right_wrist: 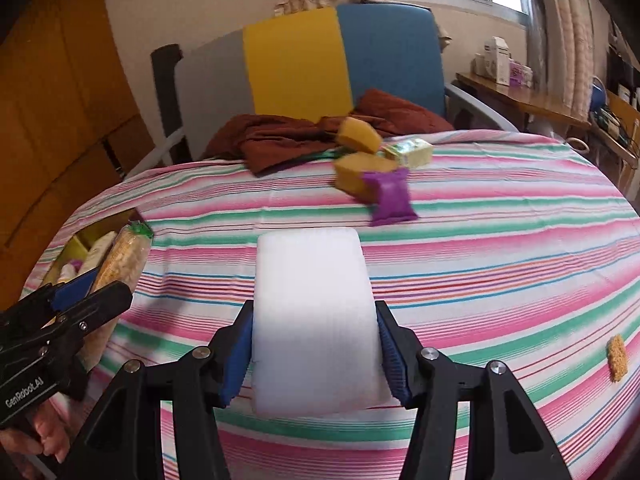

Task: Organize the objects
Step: 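Carry the foam block and cracker packet into the gold tray and open both grippers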

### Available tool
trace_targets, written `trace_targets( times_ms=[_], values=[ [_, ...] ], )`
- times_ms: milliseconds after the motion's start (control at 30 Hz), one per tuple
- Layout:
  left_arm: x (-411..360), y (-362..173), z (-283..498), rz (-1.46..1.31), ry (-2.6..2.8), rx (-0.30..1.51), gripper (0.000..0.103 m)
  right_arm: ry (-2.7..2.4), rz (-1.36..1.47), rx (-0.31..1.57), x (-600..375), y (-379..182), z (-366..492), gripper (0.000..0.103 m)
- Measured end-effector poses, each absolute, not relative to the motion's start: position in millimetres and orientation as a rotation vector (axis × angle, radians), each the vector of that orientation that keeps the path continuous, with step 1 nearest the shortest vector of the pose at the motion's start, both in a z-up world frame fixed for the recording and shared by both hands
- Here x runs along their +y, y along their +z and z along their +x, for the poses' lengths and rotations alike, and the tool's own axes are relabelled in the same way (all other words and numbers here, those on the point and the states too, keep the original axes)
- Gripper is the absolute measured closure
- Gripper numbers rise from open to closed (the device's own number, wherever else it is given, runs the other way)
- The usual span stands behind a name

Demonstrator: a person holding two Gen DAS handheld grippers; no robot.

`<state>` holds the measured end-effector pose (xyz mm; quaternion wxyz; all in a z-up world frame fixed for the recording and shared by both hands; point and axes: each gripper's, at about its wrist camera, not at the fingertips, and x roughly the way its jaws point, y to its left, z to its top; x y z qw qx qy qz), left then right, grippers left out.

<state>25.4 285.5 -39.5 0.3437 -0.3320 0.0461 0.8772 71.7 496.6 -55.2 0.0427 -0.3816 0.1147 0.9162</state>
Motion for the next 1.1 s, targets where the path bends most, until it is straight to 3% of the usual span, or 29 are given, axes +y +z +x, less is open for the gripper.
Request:
trace_targets(
  times_ms=[633, 1100],
  values=[
    [112, -14, -48, -0.946, 2.538, -0.040, 0.057, 3.101, -1.302, 0.294, 328, -11, 21, 0.046],
    [41, -62, -162, -1.308, 2.572, -0.203, 0.057, 3.044, -1.518, 0.329, 226, -34, -75, 0.046]
  ],
)
